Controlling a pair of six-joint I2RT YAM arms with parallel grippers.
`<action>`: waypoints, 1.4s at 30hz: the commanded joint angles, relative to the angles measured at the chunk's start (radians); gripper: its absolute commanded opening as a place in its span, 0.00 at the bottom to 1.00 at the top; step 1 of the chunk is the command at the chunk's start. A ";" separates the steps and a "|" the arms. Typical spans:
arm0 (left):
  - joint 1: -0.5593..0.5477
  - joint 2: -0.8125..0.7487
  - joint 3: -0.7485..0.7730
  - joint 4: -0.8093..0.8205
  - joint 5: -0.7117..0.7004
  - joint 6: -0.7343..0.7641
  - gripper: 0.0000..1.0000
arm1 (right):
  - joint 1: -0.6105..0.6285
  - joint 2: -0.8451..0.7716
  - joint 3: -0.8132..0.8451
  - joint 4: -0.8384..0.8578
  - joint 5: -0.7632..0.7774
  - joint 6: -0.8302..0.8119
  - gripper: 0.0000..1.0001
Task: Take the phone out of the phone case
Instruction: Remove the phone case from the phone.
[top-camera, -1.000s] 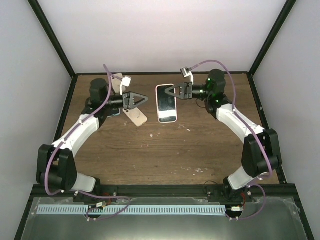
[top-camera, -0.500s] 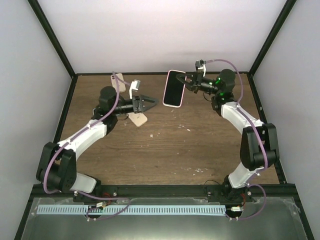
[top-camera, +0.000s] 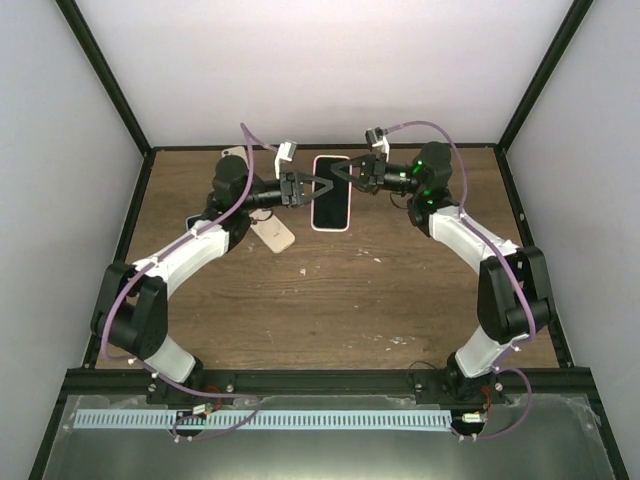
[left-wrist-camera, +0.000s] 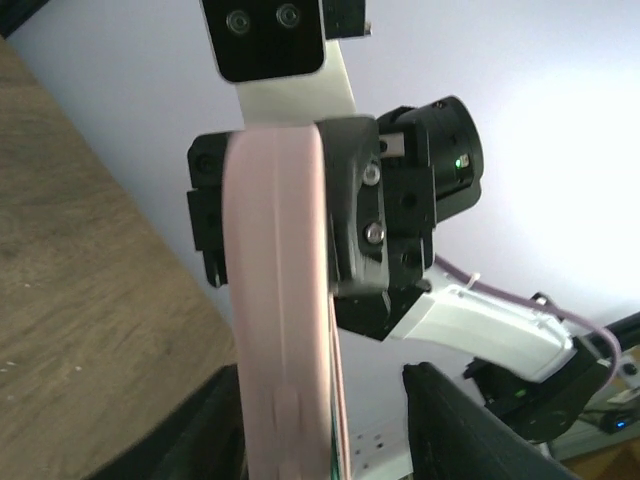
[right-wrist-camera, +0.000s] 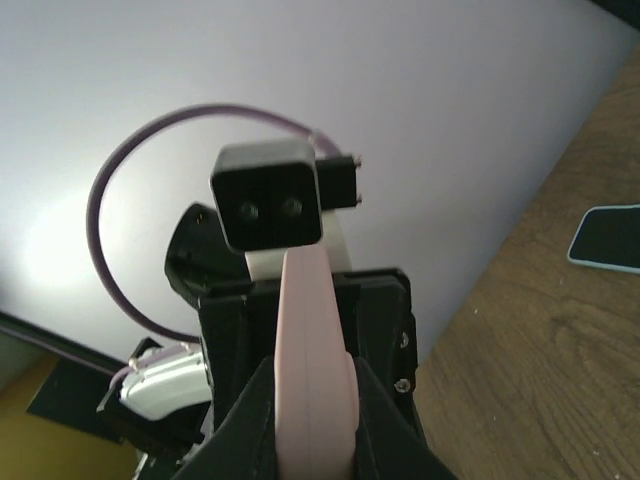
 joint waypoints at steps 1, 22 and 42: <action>-0.003 0.018 0.049 0.044 0.044 0.002 0.39 | 0.013 -0.052 0.029 0.025 -0.033 -0.043 0.01; 0.017 -0.037 0.139 -0.658 0.297 0.653 0.00 | -0.002 -0.075 0.282 -1.185 -0.243 -1.128 0.22; -0.002 -0.004 0.235 -0.826 0.271 0.790 0.00 | 0.097 -0.043 0.357 -1.440 -0.159 -1.353 0.10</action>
